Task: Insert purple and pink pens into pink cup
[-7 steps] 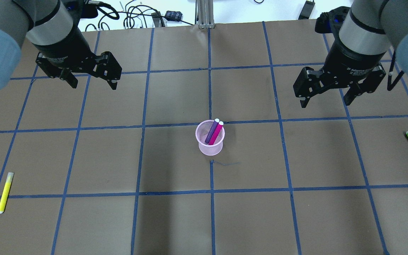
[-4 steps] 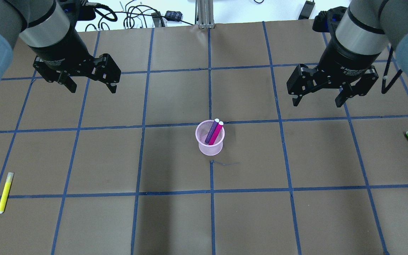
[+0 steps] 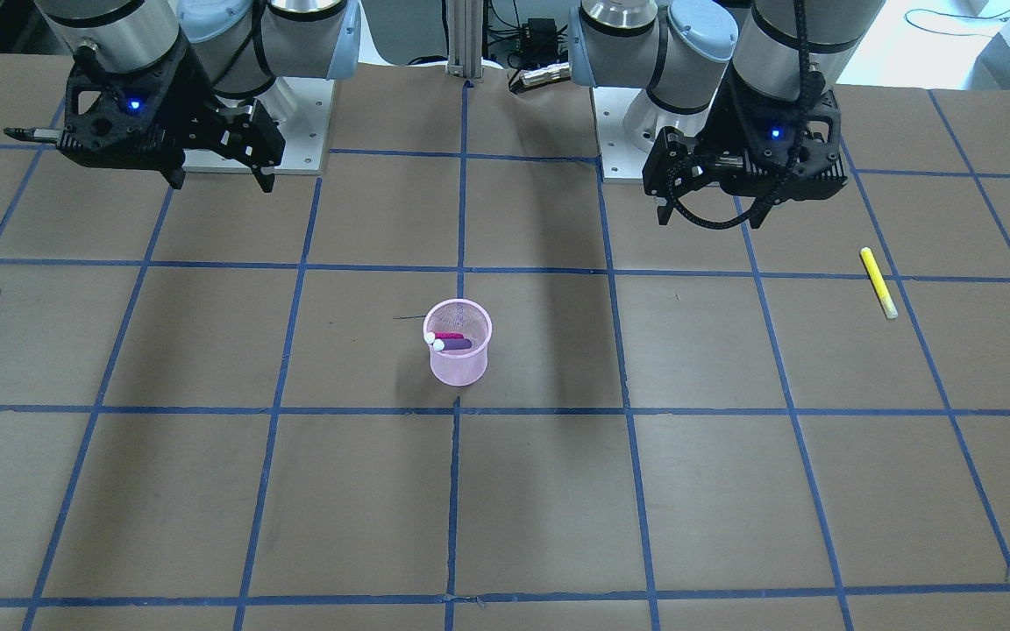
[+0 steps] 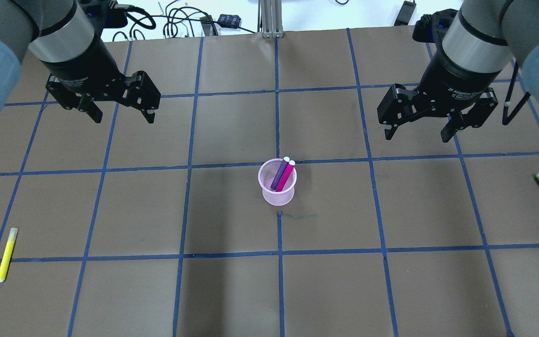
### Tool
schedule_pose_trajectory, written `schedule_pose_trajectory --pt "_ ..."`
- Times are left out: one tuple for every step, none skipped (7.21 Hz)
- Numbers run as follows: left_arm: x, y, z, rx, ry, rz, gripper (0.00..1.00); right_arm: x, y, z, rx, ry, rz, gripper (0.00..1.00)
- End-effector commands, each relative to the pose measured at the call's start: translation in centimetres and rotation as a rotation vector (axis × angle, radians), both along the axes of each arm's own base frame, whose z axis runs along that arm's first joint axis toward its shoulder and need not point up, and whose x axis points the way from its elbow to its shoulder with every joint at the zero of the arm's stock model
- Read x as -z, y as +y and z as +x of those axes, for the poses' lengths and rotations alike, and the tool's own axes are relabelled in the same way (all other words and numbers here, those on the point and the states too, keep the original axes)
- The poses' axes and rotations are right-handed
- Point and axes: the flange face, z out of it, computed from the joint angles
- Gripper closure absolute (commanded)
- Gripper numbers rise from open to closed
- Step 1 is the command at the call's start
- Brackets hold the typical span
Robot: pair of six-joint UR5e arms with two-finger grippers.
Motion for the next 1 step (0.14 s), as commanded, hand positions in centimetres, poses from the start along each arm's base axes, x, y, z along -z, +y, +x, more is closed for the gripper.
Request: schedule_pose_trajectory --pt "-0.03 -0.05 -0.13 0.001 0.010 -0.002 0.03 0.11 -0.05 0.00 0.000 0.000 -0.005 0.00"
